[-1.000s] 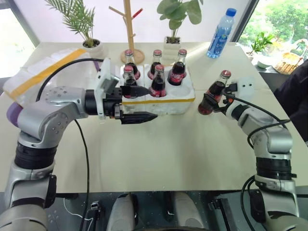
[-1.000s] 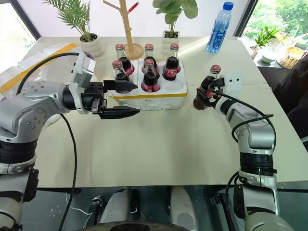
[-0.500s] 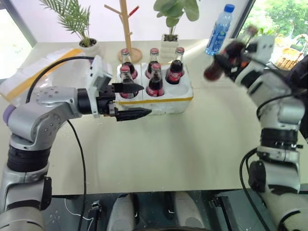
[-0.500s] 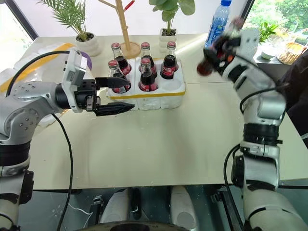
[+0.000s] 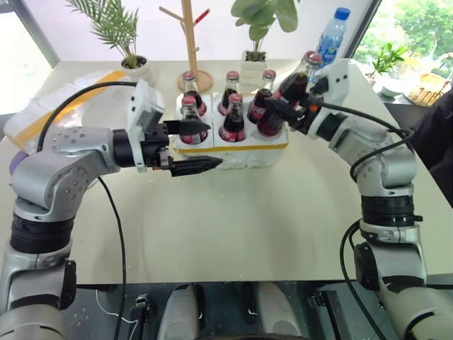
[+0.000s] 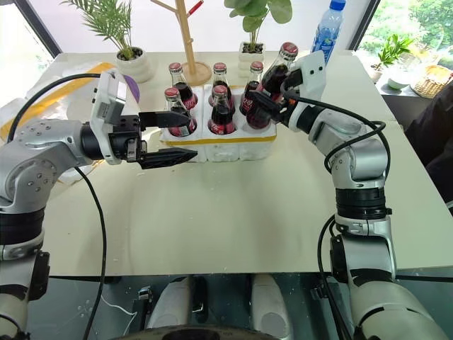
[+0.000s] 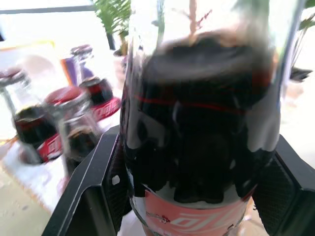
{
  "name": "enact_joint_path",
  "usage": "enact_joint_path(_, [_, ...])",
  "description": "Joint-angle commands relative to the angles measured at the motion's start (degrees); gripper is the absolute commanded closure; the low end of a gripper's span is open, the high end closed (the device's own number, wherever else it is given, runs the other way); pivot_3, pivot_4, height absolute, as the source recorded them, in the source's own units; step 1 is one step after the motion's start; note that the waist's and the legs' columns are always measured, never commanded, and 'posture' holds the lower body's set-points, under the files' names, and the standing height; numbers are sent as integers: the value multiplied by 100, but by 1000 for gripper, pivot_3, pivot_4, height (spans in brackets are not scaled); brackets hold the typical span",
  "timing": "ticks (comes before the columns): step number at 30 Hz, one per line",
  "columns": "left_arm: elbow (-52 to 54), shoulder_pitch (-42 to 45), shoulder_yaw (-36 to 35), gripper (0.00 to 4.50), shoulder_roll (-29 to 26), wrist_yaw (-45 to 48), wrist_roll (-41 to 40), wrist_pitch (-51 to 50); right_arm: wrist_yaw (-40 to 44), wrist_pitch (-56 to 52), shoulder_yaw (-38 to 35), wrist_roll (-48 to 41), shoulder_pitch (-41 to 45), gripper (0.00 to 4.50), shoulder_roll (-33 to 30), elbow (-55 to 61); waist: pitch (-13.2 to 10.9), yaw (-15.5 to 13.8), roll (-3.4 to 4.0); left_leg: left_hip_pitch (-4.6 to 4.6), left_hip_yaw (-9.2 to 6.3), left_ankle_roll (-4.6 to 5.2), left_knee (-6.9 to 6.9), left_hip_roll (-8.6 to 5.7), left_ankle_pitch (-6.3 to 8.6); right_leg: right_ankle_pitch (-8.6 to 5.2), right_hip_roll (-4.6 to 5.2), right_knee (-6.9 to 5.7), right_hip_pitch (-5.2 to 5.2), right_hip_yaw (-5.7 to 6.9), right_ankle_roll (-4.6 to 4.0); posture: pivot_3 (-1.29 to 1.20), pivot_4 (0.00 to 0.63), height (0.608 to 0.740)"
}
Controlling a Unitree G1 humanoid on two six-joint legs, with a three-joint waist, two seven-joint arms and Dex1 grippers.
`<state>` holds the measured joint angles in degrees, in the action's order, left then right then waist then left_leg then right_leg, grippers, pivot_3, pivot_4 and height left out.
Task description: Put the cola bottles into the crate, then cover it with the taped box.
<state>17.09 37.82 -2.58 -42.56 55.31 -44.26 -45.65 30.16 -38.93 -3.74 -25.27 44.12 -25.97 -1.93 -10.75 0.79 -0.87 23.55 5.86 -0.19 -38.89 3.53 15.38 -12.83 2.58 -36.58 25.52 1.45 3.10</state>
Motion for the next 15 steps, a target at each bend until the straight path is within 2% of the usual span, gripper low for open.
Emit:
enact_joint_path(1, [91,47,-172,0,-69,-5,45,135,55,141,-44,60,102,1859,-44,192,-1,1,1,0,0,0,0,0,0,0,-1,-1,0,0,0,0,150,740])
enact_joint_path(8, [74,55,-161,0,-63,-19,59,155,394,354,523,594,124,1859,-210,-170,-2,-5,1,2,0,0,0,0,0,0,1,0,2,1,0,0,150,740])
enact_joint_path(10, [74,58,-149,0,-59,-25,69,158,458,256,588,609,141,805,-159,-333,-1,-6,1,1,0,0,0,-1,0,0,0,0,2,1,0,0,150,740])
enact_joint_path(12, [94,51,-170,0,-84,-27,64,145,490,297,581,665,138,22,-165,-401,-1,-4,1,1,-2,0,0,-1,0,0,0,0,1,3,0,0,150,740])
enact_joint_path(15, [147,-14,-268,0,-170,-36,37,103,488,361,516,754,81,22,-250,-370,-1,1,1,1,-1,0,0,0,0,0,0,0,1,2,0,0,150,740])
